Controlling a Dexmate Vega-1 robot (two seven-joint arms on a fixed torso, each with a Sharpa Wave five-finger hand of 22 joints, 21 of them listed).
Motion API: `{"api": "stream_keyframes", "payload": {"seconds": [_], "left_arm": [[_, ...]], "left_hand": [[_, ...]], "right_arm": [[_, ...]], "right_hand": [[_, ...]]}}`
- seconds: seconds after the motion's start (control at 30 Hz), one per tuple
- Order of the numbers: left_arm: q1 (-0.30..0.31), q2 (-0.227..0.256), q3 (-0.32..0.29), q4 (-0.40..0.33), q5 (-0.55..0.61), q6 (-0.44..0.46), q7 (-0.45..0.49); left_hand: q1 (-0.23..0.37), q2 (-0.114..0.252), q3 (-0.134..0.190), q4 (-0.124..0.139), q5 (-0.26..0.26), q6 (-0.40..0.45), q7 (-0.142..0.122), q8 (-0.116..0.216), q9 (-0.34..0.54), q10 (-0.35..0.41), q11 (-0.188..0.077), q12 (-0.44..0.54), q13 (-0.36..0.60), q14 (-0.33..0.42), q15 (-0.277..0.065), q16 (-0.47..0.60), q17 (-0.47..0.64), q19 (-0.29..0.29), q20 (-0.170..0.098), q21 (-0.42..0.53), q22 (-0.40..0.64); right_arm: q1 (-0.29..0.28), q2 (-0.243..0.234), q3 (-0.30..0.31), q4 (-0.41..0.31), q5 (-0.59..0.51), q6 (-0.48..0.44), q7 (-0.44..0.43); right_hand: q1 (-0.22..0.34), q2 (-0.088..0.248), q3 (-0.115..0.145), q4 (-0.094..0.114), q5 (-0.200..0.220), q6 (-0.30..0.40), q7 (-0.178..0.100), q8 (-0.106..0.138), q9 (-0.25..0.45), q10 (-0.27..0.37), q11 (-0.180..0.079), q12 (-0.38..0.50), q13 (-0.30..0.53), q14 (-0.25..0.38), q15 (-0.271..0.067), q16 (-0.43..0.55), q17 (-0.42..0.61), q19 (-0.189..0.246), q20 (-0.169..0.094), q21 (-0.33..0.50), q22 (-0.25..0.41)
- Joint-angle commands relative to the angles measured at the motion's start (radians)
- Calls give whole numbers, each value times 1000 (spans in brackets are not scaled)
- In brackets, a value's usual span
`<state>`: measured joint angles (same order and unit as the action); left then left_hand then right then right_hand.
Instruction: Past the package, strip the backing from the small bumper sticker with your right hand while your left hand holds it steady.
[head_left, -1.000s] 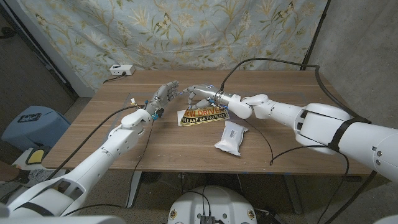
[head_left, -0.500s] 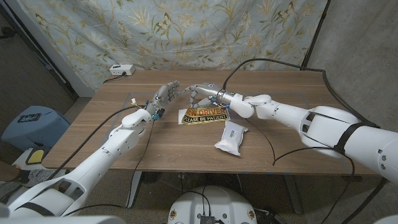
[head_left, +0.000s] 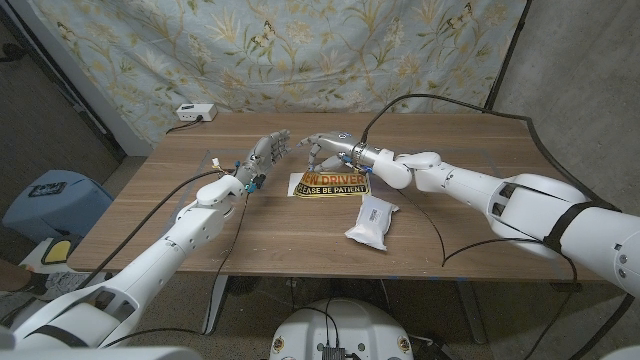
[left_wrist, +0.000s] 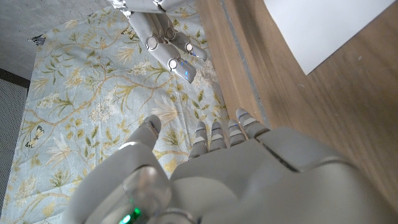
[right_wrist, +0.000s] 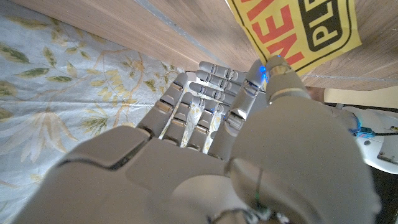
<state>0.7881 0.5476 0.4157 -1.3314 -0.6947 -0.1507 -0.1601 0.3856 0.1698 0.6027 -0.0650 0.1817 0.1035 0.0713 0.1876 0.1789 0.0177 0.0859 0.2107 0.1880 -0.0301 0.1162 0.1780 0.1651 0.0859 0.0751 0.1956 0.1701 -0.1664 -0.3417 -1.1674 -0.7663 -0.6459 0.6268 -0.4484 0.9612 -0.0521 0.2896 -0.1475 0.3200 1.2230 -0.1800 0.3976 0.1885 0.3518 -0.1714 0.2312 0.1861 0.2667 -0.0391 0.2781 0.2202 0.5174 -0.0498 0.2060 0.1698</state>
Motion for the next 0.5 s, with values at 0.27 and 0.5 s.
{"api": "stream_keyframes", "payload": {"seconds": [0.27,0.5], "left_arm": [[-10,-6,8,3,-1,9,-10],[-17,-12,12,10,0,10,-16]], "left_hand": [[12,5,0,-6,2,7,-5,-1,4,1,12,0,6,4,8,1,4,2,3,0,5],[13,5,-1,-7,2,8,-5,-1,4,1,12,0,6,4,8,1,4,2,3,0,5]], "right_arm": [[-59,-81,85,-142,1,-41,51],[-84,-113,120,-209,-2,-58,72]], "right_hand": [[7,2,-8,2,4,1,-6,-5,3,13,5,-7,0,2,-103,2,3,-2,-27,-3,5],[8,3,-10,3,5,0,-5,-6,3,18,5,-8,0,2,-102,2,4,-2,-26,-3,5]]}}
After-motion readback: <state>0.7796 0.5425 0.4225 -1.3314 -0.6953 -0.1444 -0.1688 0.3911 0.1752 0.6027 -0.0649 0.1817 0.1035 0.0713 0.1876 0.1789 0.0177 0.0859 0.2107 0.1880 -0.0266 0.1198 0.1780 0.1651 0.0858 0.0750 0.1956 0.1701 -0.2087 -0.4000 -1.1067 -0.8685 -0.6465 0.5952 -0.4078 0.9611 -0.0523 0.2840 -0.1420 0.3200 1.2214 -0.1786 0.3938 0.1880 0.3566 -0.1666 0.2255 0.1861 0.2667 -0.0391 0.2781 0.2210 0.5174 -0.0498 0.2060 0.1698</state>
